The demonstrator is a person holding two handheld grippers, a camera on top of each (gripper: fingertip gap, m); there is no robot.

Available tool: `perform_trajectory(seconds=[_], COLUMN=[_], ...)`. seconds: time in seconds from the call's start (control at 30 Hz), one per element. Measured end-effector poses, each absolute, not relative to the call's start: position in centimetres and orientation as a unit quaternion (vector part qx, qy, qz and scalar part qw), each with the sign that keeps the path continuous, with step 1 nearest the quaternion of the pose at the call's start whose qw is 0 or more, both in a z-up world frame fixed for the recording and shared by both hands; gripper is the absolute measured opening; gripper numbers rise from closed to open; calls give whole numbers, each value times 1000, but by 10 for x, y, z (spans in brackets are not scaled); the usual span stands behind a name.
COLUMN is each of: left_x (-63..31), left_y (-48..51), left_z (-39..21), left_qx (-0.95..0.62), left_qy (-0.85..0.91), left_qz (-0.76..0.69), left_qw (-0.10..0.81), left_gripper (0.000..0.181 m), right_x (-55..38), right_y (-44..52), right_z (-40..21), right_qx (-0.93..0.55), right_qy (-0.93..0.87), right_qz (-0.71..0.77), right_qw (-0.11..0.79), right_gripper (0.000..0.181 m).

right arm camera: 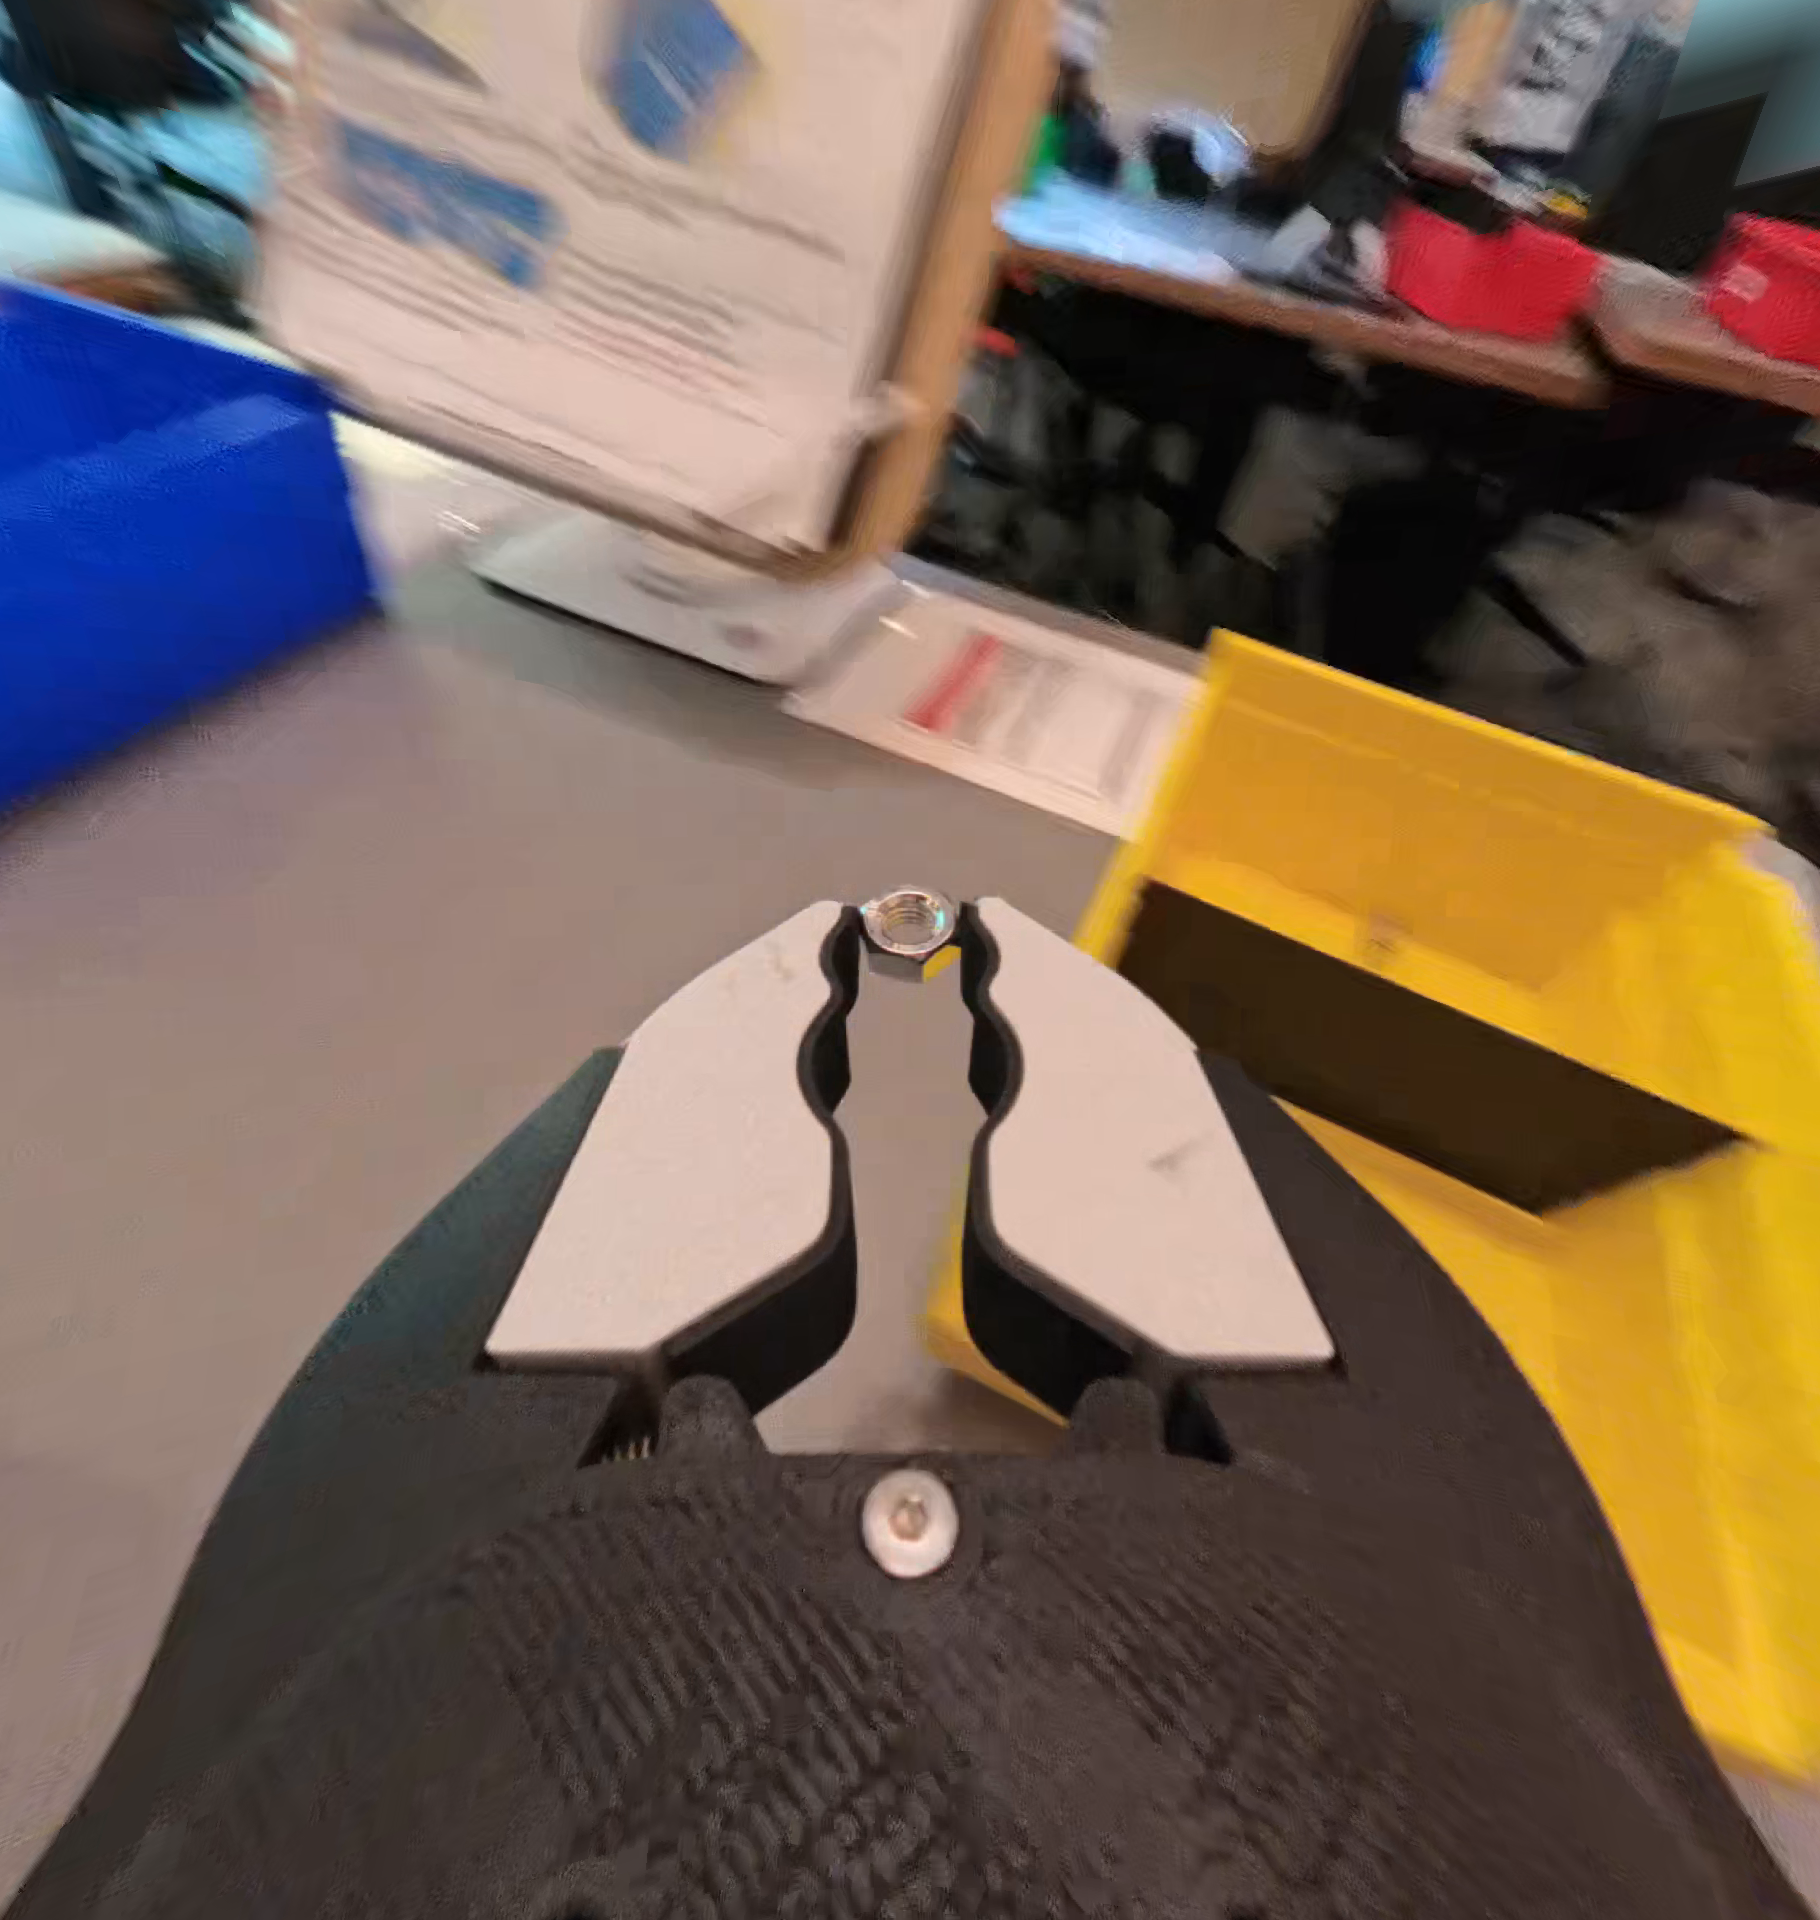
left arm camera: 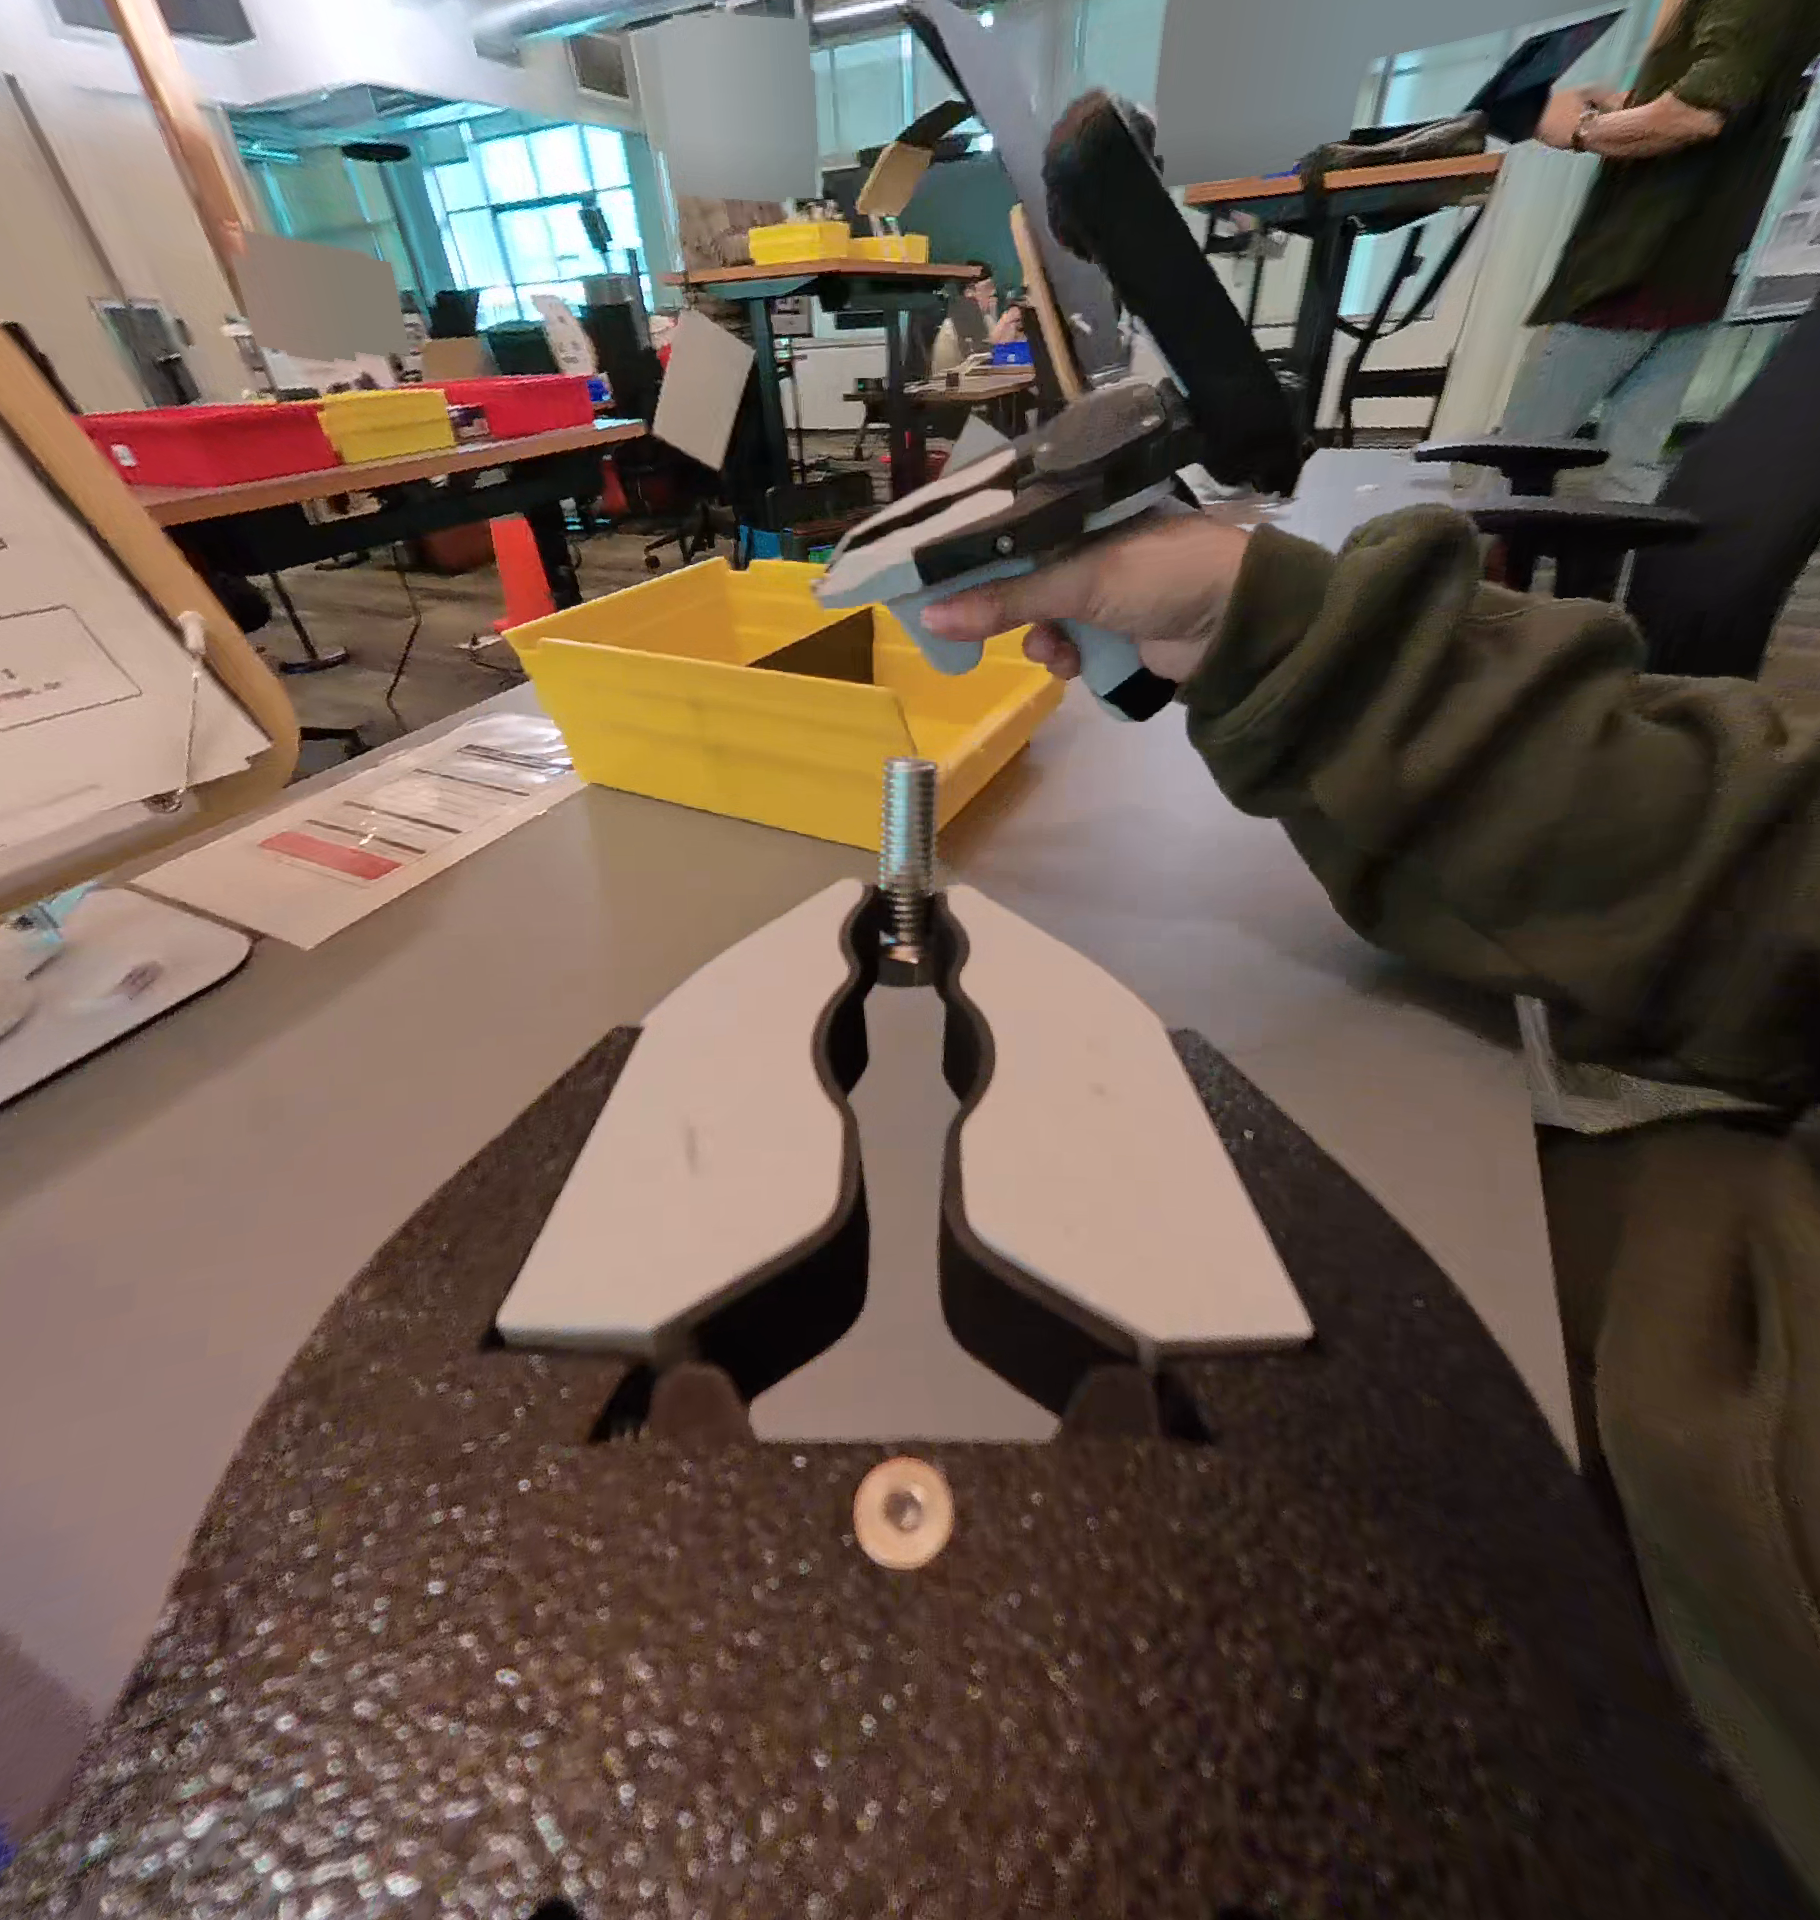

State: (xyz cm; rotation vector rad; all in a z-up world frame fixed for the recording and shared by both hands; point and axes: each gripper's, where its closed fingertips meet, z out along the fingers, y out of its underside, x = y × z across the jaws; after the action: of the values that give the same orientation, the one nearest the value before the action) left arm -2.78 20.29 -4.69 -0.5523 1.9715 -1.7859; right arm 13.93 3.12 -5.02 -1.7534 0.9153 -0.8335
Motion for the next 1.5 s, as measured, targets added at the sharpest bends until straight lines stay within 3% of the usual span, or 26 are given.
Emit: perform_trajectory(seconds=[0.2, 0.27, 0.3, 0.4, 0.53, 0.67, 0.97, 1.23, 1.37, 1.5], left_x=[-19, -17, -17, -20, -33, -44, -46, -39, -21, -18], left_y=[204, 206, 206, 204, 189, 183, 185, 182, 187, 196], left_z=[-56, -59, -61, -60, -54, -38, -41, -41, -39, -46], left_qx=[-221, -228, -228, -215, -155, -115, -115, -124, -162, -181], left_qy=[714, 715, 717, 715, 711, 668, 669, 669, 658, 670], left_qz=[-626, -620, -617, -627, -665, -725, -727, -725, -717, -696], left_qw=[223, 229, 230, 220, 169, 125, 103, 106, 163, 182], left_gripper=[9, 9, 9, 9, 9, 9, 9, 9, 17, 23], right_x=[191, 194, 191, 162, 36, -37, -46, -43, -24, 66], right_y=[-41, -50, -48, 3, 133, 183, 200, 202, 199, 150], right_z=[-102, -115, -113, -79, -41, -15, -16, -20, -18, -5], right_qx=[-738, -744, -743, -742, -764, -697, -695, -712, -726, -746], right_qy=[452, 470, 467, 381, 96, -1, -26, -26, -5, 104], right_qz=[-364, -362, -364, -349, -115, 23, 32, 16, -37, -207], right_qw=[344, 308, 313, 427, 627, 717, 718, 701, 687, 625], right_gripper=[23, 63, 65, 55, 47, 26, 9, 9, 9, 9])
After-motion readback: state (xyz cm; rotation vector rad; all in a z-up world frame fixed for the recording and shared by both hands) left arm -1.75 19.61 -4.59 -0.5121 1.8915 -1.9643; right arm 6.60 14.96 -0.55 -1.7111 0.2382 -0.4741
